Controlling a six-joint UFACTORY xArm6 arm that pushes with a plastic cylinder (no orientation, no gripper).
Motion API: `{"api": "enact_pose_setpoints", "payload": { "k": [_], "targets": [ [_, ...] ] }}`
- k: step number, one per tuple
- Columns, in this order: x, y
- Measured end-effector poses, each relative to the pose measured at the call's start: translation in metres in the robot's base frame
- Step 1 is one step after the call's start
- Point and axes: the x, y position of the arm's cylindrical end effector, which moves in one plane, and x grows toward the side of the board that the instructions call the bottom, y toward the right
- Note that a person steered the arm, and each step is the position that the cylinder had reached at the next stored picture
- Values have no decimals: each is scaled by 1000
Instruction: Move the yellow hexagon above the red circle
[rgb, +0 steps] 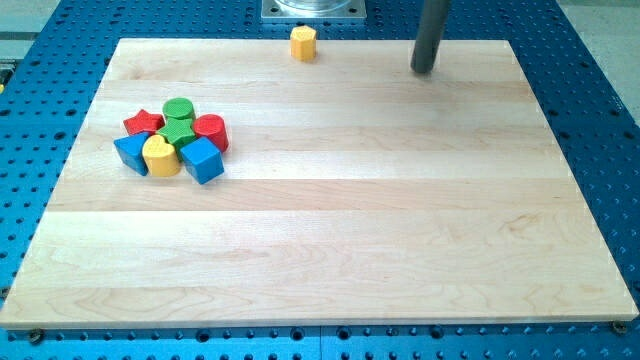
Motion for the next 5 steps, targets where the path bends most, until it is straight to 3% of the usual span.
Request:
{"api": "enact_pose_setpoints", "payload": {
  "k": [1,4,5],
  "targets": [
    [-30,-44],
    [-28,-195],
    [-8,-258]
  ]
}}
